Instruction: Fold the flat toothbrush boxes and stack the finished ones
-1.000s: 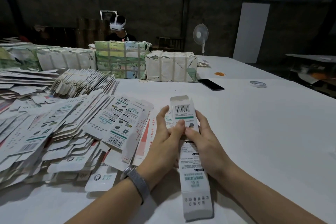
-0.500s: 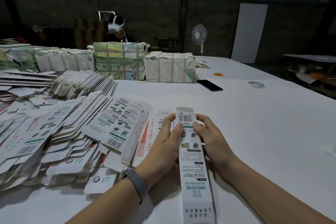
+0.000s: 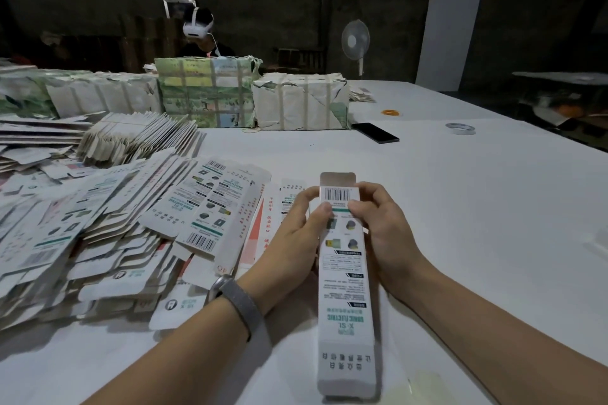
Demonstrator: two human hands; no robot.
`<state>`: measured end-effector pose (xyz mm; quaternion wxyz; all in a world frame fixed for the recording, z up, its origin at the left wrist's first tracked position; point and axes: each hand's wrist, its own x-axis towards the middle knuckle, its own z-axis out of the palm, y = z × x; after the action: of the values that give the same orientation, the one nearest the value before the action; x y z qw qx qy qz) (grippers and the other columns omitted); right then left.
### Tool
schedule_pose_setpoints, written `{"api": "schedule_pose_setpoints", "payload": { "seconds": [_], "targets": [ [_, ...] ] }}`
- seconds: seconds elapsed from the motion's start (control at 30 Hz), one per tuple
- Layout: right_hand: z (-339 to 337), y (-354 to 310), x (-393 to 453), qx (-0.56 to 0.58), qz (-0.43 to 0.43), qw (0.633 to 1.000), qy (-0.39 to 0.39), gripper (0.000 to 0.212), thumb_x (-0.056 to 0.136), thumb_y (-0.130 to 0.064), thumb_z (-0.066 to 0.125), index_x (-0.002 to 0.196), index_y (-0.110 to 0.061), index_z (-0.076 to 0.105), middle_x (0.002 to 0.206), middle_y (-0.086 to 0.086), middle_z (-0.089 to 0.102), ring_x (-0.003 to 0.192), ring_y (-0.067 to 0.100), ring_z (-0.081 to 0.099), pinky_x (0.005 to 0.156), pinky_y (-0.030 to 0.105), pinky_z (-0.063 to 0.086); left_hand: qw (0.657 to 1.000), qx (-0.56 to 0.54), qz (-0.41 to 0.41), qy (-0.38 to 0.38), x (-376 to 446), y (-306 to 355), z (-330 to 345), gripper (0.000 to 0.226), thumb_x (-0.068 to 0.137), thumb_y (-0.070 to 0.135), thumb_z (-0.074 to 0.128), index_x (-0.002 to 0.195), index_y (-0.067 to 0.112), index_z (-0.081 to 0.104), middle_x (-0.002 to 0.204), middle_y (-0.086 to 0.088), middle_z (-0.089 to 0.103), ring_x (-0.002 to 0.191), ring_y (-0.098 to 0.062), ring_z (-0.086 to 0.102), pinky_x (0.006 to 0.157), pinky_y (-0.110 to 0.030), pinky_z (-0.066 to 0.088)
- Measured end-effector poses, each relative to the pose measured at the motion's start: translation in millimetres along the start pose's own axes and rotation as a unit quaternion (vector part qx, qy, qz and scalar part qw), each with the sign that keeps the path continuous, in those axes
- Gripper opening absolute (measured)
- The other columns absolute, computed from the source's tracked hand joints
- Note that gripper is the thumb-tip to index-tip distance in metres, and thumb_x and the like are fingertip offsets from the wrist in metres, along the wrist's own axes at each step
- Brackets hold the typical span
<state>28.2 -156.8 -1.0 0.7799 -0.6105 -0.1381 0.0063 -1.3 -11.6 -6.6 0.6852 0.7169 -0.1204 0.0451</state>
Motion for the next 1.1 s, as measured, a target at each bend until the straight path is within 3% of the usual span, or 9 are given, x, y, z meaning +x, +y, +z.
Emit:
{"api": "schedule_pose_setpoints", "payload": {
  "seconds": [0.07, 0.2, 0.3, 0.43, 0.57, 0.7, 0.93, 1.1],
  "targets": [
    [-2.6, 1.7, 1.0, 0.009, -0.008, 1.000, -0.005, 0.027, 0.086, -0.019, 0.058, 0.111, -0.027, 0.052, 0.107, 0.011, 0.071, 0.082, 0.028, 0.071, 0.075, 0.045, 0.058, 1.000, -0.003, 0.004, -0.002, -0.3, -1.3, 0.0, 0.016, 0.109, 0.035, 0.040, 0.121, 0.043, 0.046, 0.093, 0.004, 0.078, 0.079, -0.015, 0.076, 0.065, -0.024, 0.056],
    [-4.7, 3.9, 3.0, 0.021, -0.017, 1.000, -0.013, 0.034, 0.095, -0.008, 0.054, 0.118, -0.032, 0.053, 0.113, 0.009, 0.069, 0.085, 0.024, 0.071, 0.071, 0.041, 0.060, 0.999, -0.030, 0.009, 0.007, -0.5, -3.3, 0.4, 0.026, 0.107, 0.035, 0.044, 0.130, 0.047, 0.036, 0.094, 0.000, 0.079, 0.078, -0.017, 0.075, 0.065, -0.024, 0.056],
    [-3.2, 2.5, 2.1, 0.023, -0.004, 1.000, -0.013, 0.032, 0.096, -0.002, 0.052, 0.103, -0.029, 0.067, 0.100, 0.004, 0.072, 0.081, 0.023, 0.070, 0.069, 0.037, 0.058, 1.000, -0.019, 0.012, 0.014, 0.3, -3.2, -0.3, 0.032, 0.103, 0.042, 0.050, 0.134, 0.045, 0.042, 0.096, 0.004, 0.078, 0.082, -0.014, 0.075, 0.069, -0.024, 0.055],
    [-2.6, 0.1, 0.2, 0.013, -0.007, 1.000, -0.016, 0.030, 0.094, 0.000, 0.053, 0.092, -0.024, 0.071, 0.093, 0.006, 0.072, 0.081, 0.027, 0.068, 0.079, 0.044, 0.054, 1.000, -0.015, 0.021, 0.016, 1.1, -2.7, 1.1, 0.027, 0.092, 0.046, 0.049, 0.119, 0.043, 0.054, 0.090, 0.003, 0.077, 0.077, -0.011, 0.073, 0.065, -0.025, 0.054],
    [-1.3, -3.1, -0.7, -0.003, -0.010, 1.000, -0.006, 0.016, 0.091, -0.017, 0.059, 0.079, -0.025, 0.067, 0.084, 0.009, 0.069, 0.073, 0.024, 0.067, 0.068, 0.037, 0.055, 1.000, -0.003, 0.003, -0.002, -0.1, -4.2, -0.5, 0.026, 0.098, 0.043, 0.052, 0.124, 0.039, 0.051, 0.091, -0.003, 0.078, 0.076, -0.018, 0.074, 0.066, -0.033, 0.056],
    [-2.9, -2.7, 1.6, -0.011, -0.004, 1.000, 0.013, 0.039, 0.099, -0.022, 0.058, 0.061, -0.027, 0.058, 0.067, 0.005, 0.063, 0.060, 0.020, 0.064, 0.060, 0.032, 0.053, 1.000, 0.023, -0.003, -0.020, -0.9, -4.7, -1.5, 0.022, 0.105, 0.035, 0.049, 0.128, 0.035, 0.049, 0.094, -0.003, 0.079, 0.078, -0.015, 0.075, 0.066, -0.028, 0.055],
    [-4.3, -2.5, 0.8, -0.040, 0.020, 0.999, 0.018, 0.028, 0.095, -0.007, 0.060, 0.075, -0.024, 0.071, 0.075, 0.007, 0.071, 0.063, 0.022, 0.069, 0.055, 0.030, 0.055, 0.995, 0.092, 0.011, -0.023, 1.1, -6.2, -0.2, 0.041, 0.096, 0.047, 0.048, 0.134, 0.033, 0.049, 0.091, 0.008, 0.078, 0.083, -0.008, 0.074, 0.074, -0.027, 0.053],
    [-6.1, -5.1, 1.6, -0.058, 0.011, 0.997, 0.043, 0.034, 0.092, -0.004, 0.061, 0.066, -0.023, 0.072, 0.069, 0.006, 0.071, 0.059, 0.022, 0.069, 0.055, 0.032, 0.056, 0.993, 0.113, 0.019, -0.023, 0.4, -5.7, 2.1, 0.041, 0.091, 0.050, 0.047, 0.129, 0.037, 0.050, 0.097, 0.019, 0.075, 0.088, -0.004, 0.073, 0.078, -0.022, 0.053]
  ]
}}
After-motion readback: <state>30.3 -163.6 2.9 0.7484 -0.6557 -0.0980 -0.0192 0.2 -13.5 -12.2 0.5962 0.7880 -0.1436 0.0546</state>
